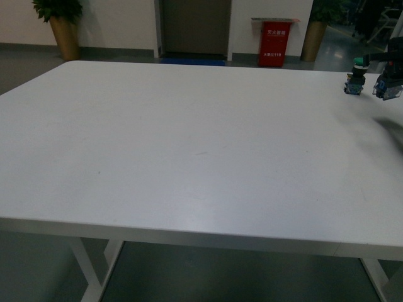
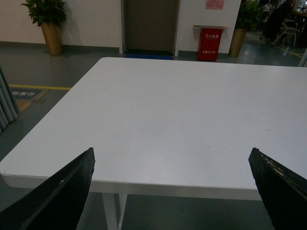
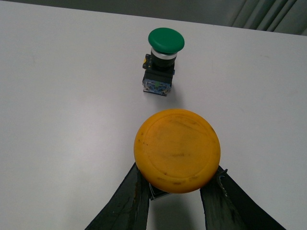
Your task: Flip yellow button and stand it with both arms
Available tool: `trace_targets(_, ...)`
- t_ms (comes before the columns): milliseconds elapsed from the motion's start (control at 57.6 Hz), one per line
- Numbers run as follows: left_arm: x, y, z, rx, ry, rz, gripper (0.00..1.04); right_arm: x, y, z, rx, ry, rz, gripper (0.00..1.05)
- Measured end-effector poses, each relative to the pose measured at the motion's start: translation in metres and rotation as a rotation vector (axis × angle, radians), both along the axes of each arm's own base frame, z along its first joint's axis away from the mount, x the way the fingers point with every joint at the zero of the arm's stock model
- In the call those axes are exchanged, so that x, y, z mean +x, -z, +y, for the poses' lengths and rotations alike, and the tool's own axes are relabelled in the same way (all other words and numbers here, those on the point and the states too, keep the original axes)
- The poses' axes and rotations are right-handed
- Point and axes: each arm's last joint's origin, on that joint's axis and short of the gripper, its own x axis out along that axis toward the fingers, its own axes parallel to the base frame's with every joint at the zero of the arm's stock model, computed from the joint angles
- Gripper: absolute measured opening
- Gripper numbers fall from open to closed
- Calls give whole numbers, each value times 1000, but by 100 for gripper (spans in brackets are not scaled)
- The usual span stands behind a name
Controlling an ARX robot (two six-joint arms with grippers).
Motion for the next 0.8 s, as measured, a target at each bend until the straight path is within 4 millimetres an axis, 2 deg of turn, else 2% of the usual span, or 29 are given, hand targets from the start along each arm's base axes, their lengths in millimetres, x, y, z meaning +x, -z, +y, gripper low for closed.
trace_targets(208, 0, 0, 0, 0, 0, 0, 99, 12, -5, -10, 38, 34, 37, 24)
trace_targets(521, 0, 0, 0, 0, 0, 0, 99, 17, 18, -11, 105, 81, 159, 24)
trace_targets(799, 0, 0, 0, 0, 0, 0, 99, 17, 20, -8, 129, 92, 160, 24)
